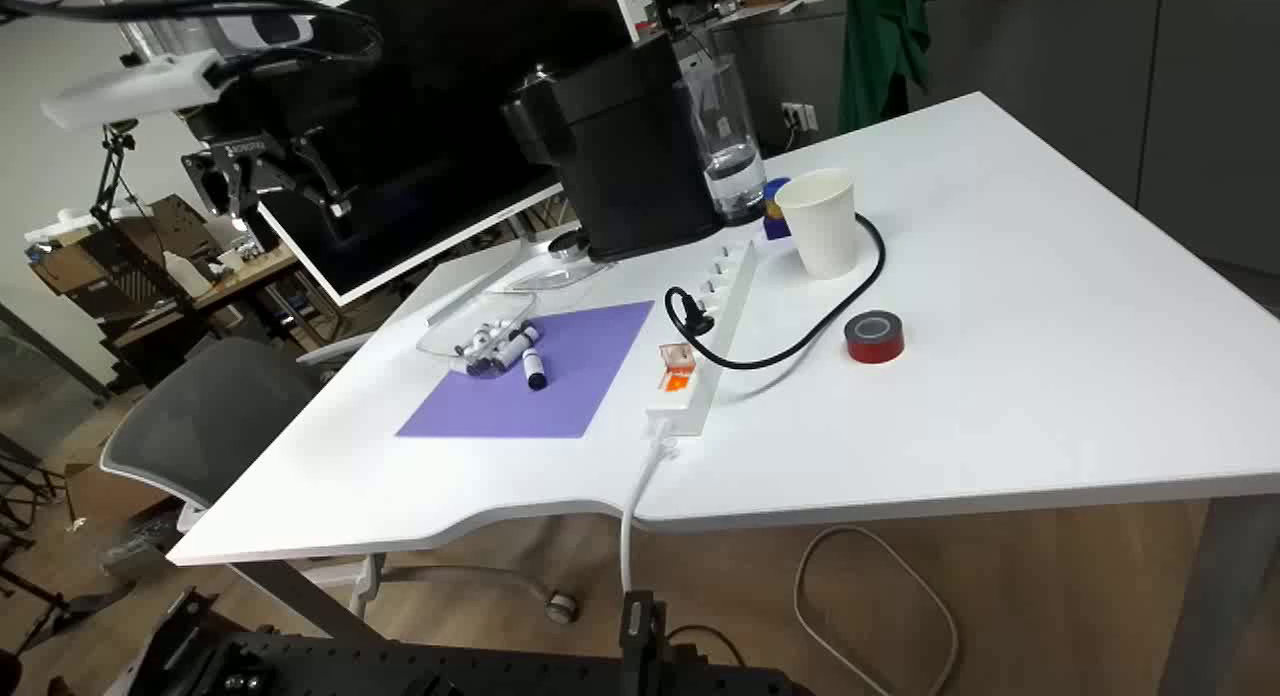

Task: Take the object in the plastic box and put it on the table

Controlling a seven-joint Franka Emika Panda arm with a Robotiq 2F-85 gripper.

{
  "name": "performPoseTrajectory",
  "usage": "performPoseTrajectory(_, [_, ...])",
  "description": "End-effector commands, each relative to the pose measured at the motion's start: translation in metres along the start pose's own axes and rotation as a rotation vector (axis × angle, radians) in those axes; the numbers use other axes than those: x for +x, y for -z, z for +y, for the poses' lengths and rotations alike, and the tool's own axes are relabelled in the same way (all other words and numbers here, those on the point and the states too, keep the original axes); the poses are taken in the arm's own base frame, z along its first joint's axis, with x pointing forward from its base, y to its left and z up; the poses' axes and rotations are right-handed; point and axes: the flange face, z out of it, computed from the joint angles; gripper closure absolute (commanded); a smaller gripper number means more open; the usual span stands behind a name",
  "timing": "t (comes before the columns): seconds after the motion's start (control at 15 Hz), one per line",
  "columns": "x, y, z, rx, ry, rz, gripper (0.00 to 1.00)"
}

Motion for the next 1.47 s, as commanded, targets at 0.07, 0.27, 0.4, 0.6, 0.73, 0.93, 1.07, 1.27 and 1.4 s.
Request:
performPoseTrajectory(0.07, [0.000, 0.001, 0.000, 0.000, 0.000, 0.000, 0.00])
performPoseTrajectory(0.27, [0.000, 0.001, 0.000, 0.000, 0.000, 0.001, 0.00])
performPoseTrajectory(0.4, [0.000, 0.001, 0.000, 0.000, 0.000, 0.001, 0.00])
performPoseTrajectory(0.6, [0.000, 0.001, 0.000, 0.000, 0.000, 0.001, 0.00])
performPoseTrajectory(0.73, [0.000, 0.001, 0.000, 0.000, 0.000, 0.001, 0.00])
performPoseTrajectory(0.93, [0.020, -0.005, 0.002, -0.066, 0.011, 0.034, 0.00])
performPoseTrajectory(1.07, [0.036, -0.016, 0.005, -0.134, 0.049, 0.055, 0.00])
performPoseTrajectory(1.27, [0.064, -0.042, 0.008, -0.242, 0.141, 0.052, 0.00])
performPoseTrajectory(1.4, [0.083, -0.061, 0.009, -0.291, 0.188, 0.035, 0.00])
